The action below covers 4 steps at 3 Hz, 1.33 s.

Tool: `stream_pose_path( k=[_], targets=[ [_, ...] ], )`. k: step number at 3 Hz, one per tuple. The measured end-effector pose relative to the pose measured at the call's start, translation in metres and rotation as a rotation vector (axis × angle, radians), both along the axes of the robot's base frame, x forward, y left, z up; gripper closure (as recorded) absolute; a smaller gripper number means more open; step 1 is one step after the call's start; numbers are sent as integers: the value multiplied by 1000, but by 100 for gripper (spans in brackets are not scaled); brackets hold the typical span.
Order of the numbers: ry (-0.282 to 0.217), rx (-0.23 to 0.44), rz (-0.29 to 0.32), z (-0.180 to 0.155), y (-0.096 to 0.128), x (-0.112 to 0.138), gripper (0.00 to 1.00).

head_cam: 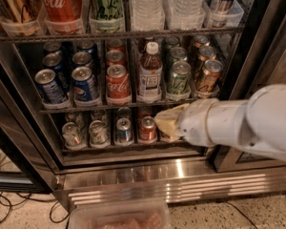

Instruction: Pick 7up can from bottom shelf of fridge

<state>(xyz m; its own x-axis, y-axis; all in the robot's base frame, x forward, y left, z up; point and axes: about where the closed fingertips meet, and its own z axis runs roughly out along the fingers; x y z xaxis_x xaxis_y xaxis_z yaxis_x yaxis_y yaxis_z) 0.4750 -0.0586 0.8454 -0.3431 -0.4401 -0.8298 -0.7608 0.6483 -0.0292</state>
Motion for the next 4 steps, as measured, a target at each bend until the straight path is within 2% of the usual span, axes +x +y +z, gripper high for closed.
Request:
stream_pose_path(
  k=[1,2,3,4],
  targets=[
    [53,36,-5,-51,62,-23,100],
    [114,102,-29,-95,114,-44,100],
    [124,206,-84,-118,140,-40,100],
    [129,275,-89,-120,165,-37,100]
  ],
)
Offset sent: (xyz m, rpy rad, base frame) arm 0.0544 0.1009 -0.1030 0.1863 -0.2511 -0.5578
